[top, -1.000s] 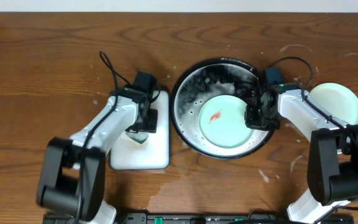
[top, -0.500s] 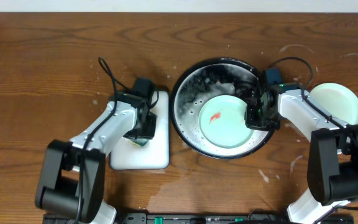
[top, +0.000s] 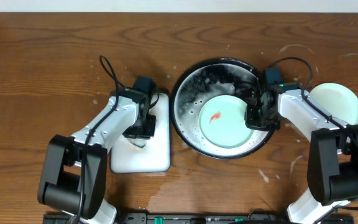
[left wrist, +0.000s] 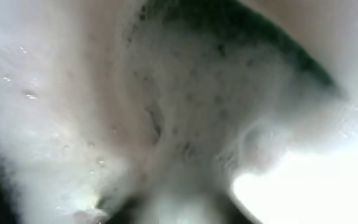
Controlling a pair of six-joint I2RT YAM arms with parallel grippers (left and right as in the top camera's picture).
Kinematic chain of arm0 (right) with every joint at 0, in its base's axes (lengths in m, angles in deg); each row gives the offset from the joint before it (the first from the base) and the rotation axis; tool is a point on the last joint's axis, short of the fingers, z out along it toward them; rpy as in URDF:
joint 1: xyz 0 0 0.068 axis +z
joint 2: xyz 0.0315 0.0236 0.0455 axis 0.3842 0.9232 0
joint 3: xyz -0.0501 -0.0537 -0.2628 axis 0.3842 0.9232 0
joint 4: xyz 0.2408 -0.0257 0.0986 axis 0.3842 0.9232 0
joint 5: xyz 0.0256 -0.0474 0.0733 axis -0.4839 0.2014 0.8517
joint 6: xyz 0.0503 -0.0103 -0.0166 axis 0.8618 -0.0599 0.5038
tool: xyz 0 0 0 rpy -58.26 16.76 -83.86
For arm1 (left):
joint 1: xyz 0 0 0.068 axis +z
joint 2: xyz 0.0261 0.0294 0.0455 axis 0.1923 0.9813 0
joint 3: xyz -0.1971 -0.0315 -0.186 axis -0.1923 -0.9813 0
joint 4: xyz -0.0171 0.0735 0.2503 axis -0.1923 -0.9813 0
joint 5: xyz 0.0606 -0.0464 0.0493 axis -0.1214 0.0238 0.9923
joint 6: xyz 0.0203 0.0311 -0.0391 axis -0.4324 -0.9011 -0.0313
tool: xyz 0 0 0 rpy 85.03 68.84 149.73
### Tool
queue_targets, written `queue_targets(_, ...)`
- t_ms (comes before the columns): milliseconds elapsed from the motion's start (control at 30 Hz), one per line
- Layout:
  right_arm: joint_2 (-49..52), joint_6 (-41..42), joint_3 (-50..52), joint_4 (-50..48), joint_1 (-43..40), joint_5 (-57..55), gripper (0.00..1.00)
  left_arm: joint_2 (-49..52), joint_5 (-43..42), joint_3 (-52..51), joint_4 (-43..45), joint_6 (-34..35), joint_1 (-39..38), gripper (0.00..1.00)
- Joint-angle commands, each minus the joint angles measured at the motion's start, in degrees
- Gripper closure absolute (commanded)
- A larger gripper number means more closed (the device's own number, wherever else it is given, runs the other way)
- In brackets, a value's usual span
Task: Clean dirty plates on tray and stack at the side
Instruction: 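Grasp the sponge with the left gripper and lift it, then scrub the held pale green plate with the sponge in the left gripper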
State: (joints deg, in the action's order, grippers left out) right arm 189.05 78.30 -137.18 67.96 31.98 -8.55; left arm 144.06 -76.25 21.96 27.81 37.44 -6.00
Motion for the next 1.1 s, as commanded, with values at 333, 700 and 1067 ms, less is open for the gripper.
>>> queue_targets(333,-0.46,0.76,-0.83,0.09,0.09,-0.37,0.87,-4.83,0.13,-0.74,4.92,0.68,0.02,0.46)
queue_targets(700,-0.46,0.76,-0.83,0.11,0.09,-0.37,0.87,-4.74,0.11,-10.73,13.9,0.63,0.02,0.92)
queue_targets(1067,-0.46,-4.76,-0.85,-0.46,0.09,-0.35,0.92,-6.93,0.0,11.47,-6.29,0.68,-0.74,0.93)
